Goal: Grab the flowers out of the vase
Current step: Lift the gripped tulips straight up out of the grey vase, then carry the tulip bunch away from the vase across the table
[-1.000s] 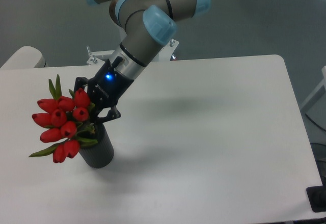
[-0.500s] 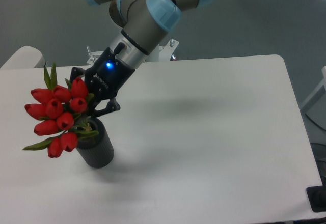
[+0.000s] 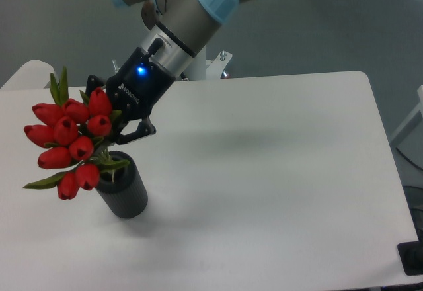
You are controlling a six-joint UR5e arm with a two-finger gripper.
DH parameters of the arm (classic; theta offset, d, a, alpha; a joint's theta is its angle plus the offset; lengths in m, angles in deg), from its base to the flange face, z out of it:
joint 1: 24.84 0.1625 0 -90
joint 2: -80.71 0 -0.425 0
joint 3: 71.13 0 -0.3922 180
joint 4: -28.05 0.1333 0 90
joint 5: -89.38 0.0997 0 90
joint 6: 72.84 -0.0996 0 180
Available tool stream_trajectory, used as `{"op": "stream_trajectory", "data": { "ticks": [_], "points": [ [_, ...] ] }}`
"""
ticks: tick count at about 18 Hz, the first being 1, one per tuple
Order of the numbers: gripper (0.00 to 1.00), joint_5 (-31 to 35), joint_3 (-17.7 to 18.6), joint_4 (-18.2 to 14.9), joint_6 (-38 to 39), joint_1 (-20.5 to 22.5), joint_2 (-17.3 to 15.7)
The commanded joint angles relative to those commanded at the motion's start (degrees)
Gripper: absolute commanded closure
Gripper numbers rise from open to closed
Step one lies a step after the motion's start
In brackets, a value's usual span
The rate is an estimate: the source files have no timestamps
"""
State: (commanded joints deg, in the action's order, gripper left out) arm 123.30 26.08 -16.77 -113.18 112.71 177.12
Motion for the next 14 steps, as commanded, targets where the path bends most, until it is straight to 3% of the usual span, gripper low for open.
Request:
{"op": "stream_trajectory", "data": {
  "ticks": [7, 14],
  "points": [
    [0.69, 0.0, -1.7, -0.1, 2.5, 1.4, -1.9],
    [0.70, -2.4, -4.4, -0.1, 4.0, 6.1, -1.8]
  ]
}}
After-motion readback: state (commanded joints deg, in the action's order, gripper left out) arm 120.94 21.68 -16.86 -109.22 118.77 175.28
